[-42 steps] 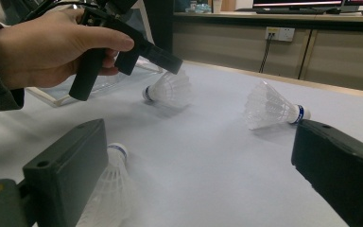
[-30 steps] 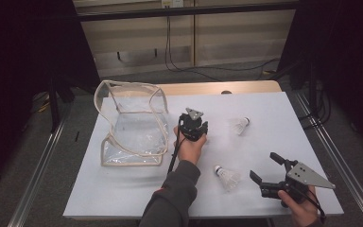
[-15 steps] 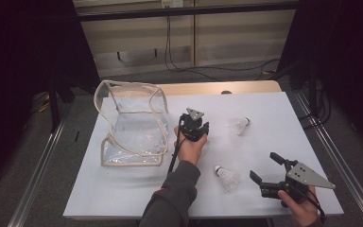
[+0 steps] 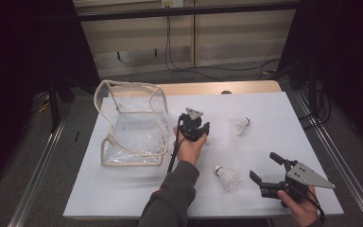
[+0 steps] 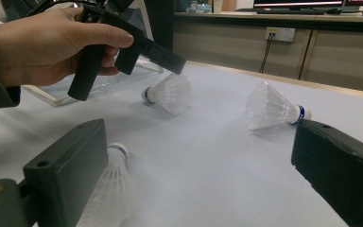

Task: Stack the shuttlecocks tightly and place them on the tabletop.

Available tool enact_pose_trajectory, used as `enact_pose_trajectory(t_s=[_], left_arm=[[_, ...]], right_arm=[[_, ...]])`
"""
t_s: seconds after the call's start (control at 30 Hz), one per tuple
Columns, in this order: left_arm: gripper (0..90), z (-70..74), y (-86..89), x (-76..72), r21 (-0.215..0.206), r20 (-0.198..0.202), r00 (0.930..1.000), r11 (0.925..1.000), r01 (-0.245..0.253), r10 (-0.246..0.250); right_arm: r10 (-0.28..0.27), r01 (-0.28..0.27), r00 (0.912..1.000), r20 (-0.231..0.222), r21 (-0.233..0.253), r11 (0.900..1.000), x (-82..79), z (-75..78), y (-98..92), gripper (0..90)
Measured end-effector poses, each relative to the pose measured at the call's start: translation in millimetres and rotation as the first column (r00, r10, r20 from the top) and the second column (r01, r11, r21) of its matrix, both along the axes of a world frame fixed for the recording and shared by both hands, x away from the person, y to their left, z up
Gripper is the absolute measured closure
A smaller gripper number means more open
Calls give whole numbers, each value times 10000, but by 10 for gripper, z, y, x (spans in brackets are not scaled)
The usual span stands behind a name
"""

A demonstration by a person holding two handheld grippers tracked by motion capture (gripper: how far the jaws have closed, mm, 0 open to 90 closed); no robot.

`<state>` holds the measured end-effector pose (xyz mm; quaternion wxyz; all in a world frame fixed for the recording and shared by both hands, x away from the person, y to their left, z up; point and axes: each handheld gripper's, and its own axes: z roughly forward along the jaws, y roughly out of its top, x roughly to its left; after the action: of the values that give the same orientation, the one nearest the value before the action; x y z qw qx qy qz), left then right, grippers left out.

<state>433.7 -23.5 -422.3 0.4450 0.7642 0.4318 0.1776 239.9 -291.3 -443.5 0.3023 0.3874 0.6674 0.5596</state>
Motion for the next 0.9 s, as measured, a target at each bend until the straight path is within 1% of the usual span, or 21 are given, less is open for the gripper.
enact_pose_trajectory(t_s=[0.37, 0.43, 0.53, 0.57, 0.73, 0.77, 0.8, 0.9], left_arm=[[662, 0, 18, 12, -11, 6, 10000, 10000, -33, 33], [662, 3, 24, 11, 71, -5, 10000, 10000, -32, 32], [662, 3, 36, 15, 71, 23, 10000, 9999, -78, 78], [661, 6, 36, 14, 8, 41, 9999, 9999, -118, 118], [659, 18, 46, 13, 52, 56, 9999, 9999, -104, 103], [659, 18, 47, 13, 0, 57, 9999, 10000, -92, 92], [657, 18, 44, 10, -54, 63, 9999, 9999, -126, 126], [633, 23, 50, 5, -14, 63, 9999, 9999, -137, 137]], right_arm=[[1, -1, 10000, -23, -13, 10000, 0, -1, -1, 40], [8, -8, 10000, 8, -29, 10000, 1, 0, 0, 40], [-2, 2, 10000, -3, -7, 10000, 0, 0, 0, 40], [-2, 2, 10000, -2, -14, 10000, 0, 0, 0, 40], [6, -6, 10000, -1, -10, 10000, 0, 0, -1, 41], [2, -2, 10000, 2, -22, 10000, 0, 1, 0, 41], [1, -1, 10000, 17, -37, 10000, 0, 1, -2, 41], [5, -5, 10000, -4, -20, 10000, -1, 1, 0, 41]])
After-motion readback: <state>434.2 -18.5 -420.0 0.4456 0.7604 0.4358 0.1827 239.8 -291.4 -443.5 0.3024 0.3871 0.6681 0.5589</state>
